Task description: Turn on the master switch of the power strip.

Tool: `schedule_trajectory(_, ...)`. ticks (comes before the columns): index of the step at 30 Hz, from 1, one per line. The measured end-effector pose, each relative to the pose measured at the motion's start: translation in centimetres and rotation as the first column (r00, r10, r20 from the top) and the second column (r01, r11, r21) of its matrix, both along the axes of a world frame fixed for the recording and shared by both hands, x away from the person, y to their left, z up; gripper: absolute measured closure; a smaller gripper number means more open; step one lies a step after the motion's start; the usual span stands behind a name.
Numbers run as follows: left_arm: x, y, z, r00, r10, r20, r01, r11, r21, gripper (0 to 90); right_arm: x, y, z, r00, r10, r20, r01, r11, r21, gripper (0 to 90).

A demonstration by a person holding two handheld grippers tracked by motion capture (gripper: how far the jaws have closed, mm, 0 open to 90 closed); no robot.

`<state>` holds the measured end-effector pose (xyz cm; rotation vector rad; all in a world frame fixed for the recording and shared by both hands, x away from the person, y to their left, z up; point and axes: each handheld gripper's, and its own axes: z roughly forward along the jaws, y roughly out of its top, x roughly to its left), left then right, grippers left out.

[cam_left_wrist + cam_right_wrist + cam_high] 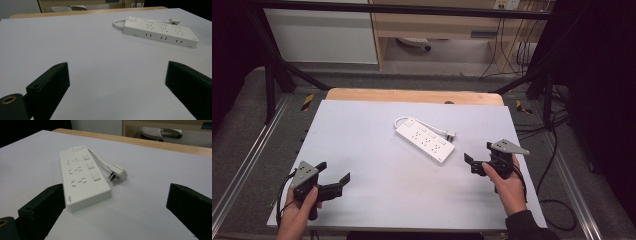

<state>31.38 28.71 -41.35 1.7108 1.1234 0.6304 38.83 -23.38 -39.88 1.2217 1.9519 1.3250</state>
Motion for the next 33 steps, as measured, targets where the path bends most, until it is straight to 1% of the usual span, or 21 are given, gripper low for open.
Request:
schedule_trajectory(3, 0.0, 0.0, 0.0, 1.0000, 0.000, -0.004, 0.000, 1.0000, 0.004, 5.5, 0.7, 0.5, 0.2, 0.9999, 0.015, 0.006, -0.016, 0.9998, 0.014, 2.5)
schedule_trajectory(6, 0.0, 0.0, 0.0, 1.0000, -0.001, -0.005, 0.001, 1.0000, 0.004, 5.5, 1.3, 1.0, 0.3, 0.9999, 0.010, 0.002, -0.010, 0.9999, 0.009, 3.4)
schedule_trajectory(10, 0.0, 0.0, -0.1, 1.0000, -0.002, -0.006, 0.002, 1.0000, 0.002, 5.6, 2.2, 1.4, 0.6, 1.0000, 0.004, 0.006, -0.004, 0.9999, 0.015, 4.1)
schedule_trajectory(11, 0.0, 0.0, -0.1, 1.0000, -0.002, -0.006, 0.002, 1.0000, 0.002, 5.6, 2.2, 1.4, 0.6, 1.0000, 0.004, 0.006, -0.004, 0.9999, 0.015, 4.1)
schedule_trajectory(15, 0.0, 0.0, -0.1, 1.0000, -0.003, -0.006, 0.003, 1.0000, 0.000, 5.5, 3.3, 1.8, 1.4, 0.9998, -0.005, 0.017, 0.005, 0.9997, 0.024, 6.1)
schedule_trajectory(16, 0.0, 0.0, -0.1, 1.0000, -0.004, -0.005, 0.004, 1.0000, 0.002, 5.5, 3.3, 1.8, 1.4, 0.9998, -0.005, 0.017, 0.005, 0.9997, 0.024, 6.1)
schedule_trajectory(18, 0.0, 0.0, 0.0, 1.0000, -0.005, -0.004, 0.005, 1.0000, 0.001, 5.5, 3.9, 2.1, 1.9, 0.9998, -0.008, 0.019, 0.007, 0.9995, 0.031, 8.3)
schedule_trajectory(20, 0.0, 0.0, 0.0, 1.0000, -0.005, -0.004, 0.005, 1.0000, 0.001, 5.5, 4.1, 2.1, 2.0, 0.9997, -0.010, 0.024, 0.010, 0.9994, 0.035, 9.5)
schedule_trajectory(21, 0.0, 0.0, -0.1, 1.0000, -0.006, -0.005, 0.006, 1.0000, 0.003, 5.5, 4.5, 2.3, 2.2, 0.9997, -0.007, 0.023, 0.006, 0.9993, 0.036, 10.9)
schedule_trajectory(24, 0.0, 0.0, -0.1, 1.0000, -0.006, -0.006, 0.006, 1.0000, 0.007, 5.5, 5.1, 2.6, 2.3, 1.0000, 0.006, 0.006, -0.007, 0.9989, 0.047, 13.9)
schedule_trajectory(26, 0.0, 0.0, -0.1, 1.0000, -0.007, -0.005, 0.008, 0.9999, 0.007, 5.5, 5.4, 2.9, 2.2, 0.9999, 0.007, 0.010, -0.008, 0.9985, 0.054, 17.5)
schedule_trajectory(28, 0.0, 0.0, -0.1, 1.0000, -0.007, -0.004, 0.007, 1.0000, 0.004, 5.5, 5.7, 3.2, 2.3, 0.9999, 0.006, 0.016, -0.007, 0.9990, 0.044, 21.9)
schedule_trajectory(32, 0.0, 0.0, -0.1, 1.0000, -0.007, -0.004, 0.007, 1.0000, 0.004, 5.5, 6.4, 3.7, 2.3, 0.9993, -0.004, 0.038, 0.003, 0.9997, 0.024, 34.9)
schedule_trajectory(33, 0.0, 0.0, -0.1, 1.0000, -0.007, -0.004, 0.007, 1.0000, 0.004, 5.5, 6.4, 3.7, 2.3, 0.9993, -0.004, 0.038, 0.003, 0.9997, 0.024, 34.9)
